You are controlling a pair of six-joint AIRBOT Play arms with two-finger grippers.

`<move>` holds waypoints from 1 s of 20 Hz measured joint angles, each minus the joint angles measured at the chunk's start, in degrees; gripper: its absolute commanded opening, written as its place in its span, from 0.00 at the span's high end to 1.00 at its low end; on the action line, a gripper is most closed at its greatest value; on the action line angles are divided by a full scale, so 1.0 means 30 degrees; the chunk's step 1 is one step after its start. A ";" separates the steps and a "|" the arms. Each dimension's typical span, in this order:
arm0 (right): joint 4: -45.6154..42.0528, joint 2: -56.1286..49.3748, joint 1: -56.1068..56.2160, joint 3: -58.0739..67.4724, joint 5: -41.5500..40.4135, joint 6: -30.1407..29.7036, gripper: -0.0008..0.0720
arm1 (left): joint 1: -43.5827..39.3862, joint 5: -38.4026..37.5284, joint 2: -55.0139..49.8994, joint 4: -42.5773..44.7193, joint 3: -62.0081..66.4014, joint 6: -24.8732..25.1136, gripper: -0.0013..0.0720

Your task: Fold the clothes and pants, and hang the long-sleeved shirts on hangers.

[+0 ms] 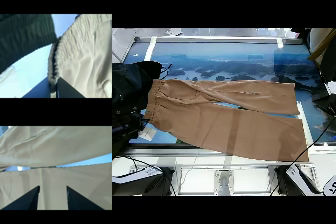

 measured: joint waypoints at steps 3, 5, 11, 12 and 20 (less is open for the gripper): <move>-0.1625 0.0248 -0.0015 0.0051 0.0051 0.0000 0.46 | -0.0452 0.0306 0.0146 0.0000 0.0044 0.0058 0.95; -0.3745 0.0357 -0.0233 -0.0284 0.0146 0.0160 0.46 | -0.0481 0.0342 0.0466 0.0015 0.0058 0.0073 0.95; -0.6441 -0.0379 -0.4597 -0.4670 0.0364 -0.0204 0.46 | -0.0488 -0.0022 0.1676 0.0831 0.0058 0.0087 0.95; -0.6754 -0.0503 -0.5625 -0.5464 0.0270 -0.0641 0.46 | -0.0488 -0.0233 0.1880 0.1005 0.0058 0.0080 0.95; -0.8998 -0.2178 -0.9901 -0.8473 -0.1821 -0.2018 0.46 | -0.0495 -0.0882 0.2863 0.1428 0.0058 -0.0889 0.95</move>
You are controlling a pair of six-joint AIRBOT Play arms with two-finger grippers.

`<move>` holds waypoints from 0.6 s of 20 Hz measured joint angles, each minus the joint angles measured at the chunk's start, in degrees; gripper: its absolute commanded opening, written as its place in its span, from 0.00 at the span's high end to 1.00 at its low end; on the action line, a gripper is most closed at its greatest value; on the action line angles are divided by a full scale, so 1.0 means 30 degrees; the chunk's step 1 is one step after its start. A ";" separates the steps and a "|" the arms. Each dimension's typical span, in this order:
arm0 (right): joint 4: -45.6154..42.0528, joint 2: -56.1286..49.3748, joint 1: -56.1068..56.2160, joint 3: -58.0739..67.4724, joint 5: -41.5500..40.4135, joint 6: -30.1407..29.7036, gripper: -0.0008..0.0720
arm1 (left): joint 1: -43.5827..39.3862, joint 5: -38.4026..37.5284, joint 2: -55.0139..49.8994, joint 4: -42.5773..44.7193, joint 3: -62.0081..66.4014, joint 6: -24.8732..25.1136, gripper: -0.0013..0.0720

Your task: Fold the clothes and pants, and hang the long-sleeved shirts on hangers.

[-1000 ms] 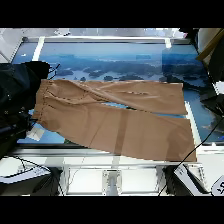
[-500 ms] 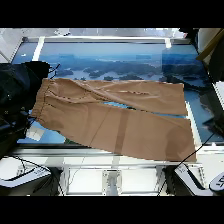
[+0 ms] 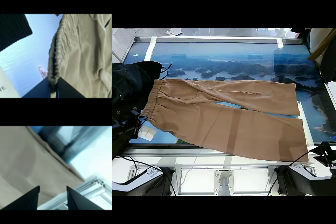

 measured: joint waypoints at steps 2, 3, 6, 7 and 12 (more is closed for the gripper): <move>-0.0255 -0.0721 -0.0197 -0.0066 -0.0146 -0.0168 0.46 | -0.0015 -0.0080 0.0066 0.0007 0.0000 -0.0226 0.95; -0.0328 -0.0962 -0.0240 -0.0044 -0.0211 -0.0255 0.46 | -0.0015 -0.0117 0.0080 0.0015 0.0000 -0.0342 0.95; -0.0576 -0.1399 -0.0335 0.0015 -0.0692 -0.0517 0.46 | -0.0029 -0.0189 0.0109 0.0022 0.0000 -0.0546 0.95; -0.0692 -0.1472 -0.0350 0.0029 -0.0896 -0.0583 0.46 | -0.0029 -0.0226 0.0117 0.0022 0.0000 -0.0576 0.95; -0.0969 -0.1741 -0.0182 0.0051 -0.1559 -0.1100 0.46 | -0.0029 -0.0313 0.0117 0.0029 0.0000 -0.0670 0.95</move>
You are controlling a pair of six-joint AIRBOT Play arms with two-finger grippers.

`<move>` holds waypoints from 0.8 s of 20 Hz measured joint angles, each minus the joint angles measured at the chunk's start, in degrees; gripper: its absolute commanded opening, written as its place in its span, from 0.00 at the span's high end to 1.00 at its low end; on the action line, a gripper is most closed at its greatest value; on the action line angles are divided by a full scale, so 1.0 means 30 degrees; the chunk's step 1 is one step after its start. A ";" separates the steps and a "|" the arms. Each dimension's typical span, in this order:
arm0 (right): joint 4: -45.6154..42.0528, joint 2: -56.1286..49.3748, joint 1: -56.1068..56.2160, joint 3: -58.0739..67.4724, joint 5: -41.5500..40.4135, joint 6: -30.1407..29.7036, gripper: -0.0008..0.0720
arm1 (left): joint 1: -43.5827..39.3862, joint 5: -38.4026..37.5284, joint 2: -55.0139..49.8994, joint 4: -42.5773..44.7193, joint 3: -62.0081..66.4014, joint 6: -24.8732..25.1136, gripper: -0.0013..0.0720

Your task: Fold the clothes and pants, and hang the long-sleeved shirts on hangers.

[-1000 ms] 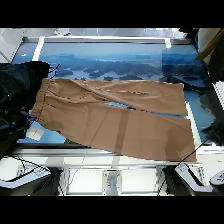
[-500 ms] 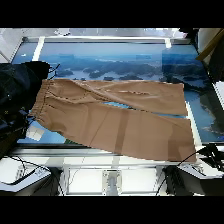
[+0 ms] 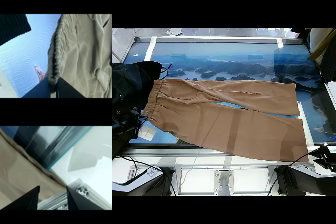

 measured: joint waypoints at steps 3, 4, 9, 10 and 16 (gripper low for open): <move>0.0087 -0.0648 0.0903 0.0000 0.0015 -0.0372 0.46 | 0.0000 -0.0029 0.0000 0.0000 0.0000 -0.0007 0.95; 0.0080 -0.0903 0.1311 0.0000 0.0029 -0.0423 0.46 | -0.0007 -0.0036 0.0000 0.0000 0.0000 -0.0007 0.95; -0.0335 -0.1610 0.2521 0.0000 0.0328 -0.0597 0.60 | -0.0007 -0.0182 0.0000 0.0000 0.0000 -0.0015 0.95; -0.0459 -0.1654 0.2608 0.0000 0.0503 -0.0634 0.74 | 0.0000 -0.0204 0.0000 0.0000 0.0000 -0.0015 0.95; -0.0984 -0.1719 0.2805 0.0401 0.2776 -0.1384 0.97 | 0.0015 -0.0444 0.0007 -0.0007 0.0036 -0.0022 0.95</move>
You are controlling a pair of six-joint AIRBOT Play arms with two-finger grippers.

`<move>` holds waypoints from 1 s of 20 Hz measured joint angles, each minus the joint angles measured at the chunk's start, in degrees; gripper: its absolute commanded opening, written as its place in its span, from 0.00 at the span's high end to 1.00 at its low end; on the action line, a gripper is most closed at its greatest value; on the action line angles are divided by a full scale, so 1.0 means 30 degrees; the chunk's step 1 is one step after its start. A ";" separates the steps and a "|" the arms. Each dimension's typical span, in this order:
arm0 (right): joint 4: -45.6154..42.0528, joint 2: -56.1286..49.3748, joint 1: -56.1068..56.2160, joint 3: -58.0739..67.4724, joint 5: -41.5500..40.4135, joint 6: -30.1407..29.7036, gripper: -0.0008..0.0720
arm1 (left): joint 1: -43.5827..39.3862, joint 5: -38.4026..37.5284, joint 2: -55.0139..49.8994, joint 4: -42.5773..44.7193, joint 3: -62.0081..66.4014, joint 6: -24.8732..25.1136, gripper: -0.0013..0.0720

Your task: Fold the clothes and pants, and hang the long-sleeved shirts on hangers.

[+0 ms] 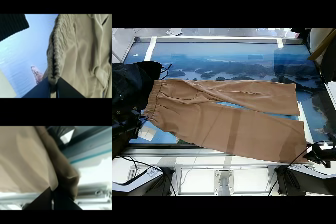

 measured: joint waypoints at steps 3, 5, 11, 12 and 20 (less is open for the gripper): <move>0.0466 0.0000 0.0022 0.1392 0.1683 -0.0109 0.97 | 0.0000 -0.0546 0.0131 -0.0015 0.0707 0.0000 0.95; 0.2018 0.0007 0.0044 0.2557 0.2484 -0.0109 0.97 | -0.0044 -0.1071 0.0393 -0.0036 0.1749 -0.0066 0.95; 0.8641 0.0357 0.3322 0.5340 0.1115 0.0729 0.97 | -0.2193 -0.1064 0.0816 0.0321 0.6812 -0.1880 0.95; 0.9100 0.0350 0.4320 0.5829 0.0146 0.1370 0.97 | -0.2754 -0.0539 0.0656 0.0772 0.7686 -0.2565 0.95; 1.0550 -0.2798 1.2240 1.1227 -0.9515 0.7125 0.97 | -0.6819 0.3330 -0.4488 0.4758 1.4433 -0.7074 0.96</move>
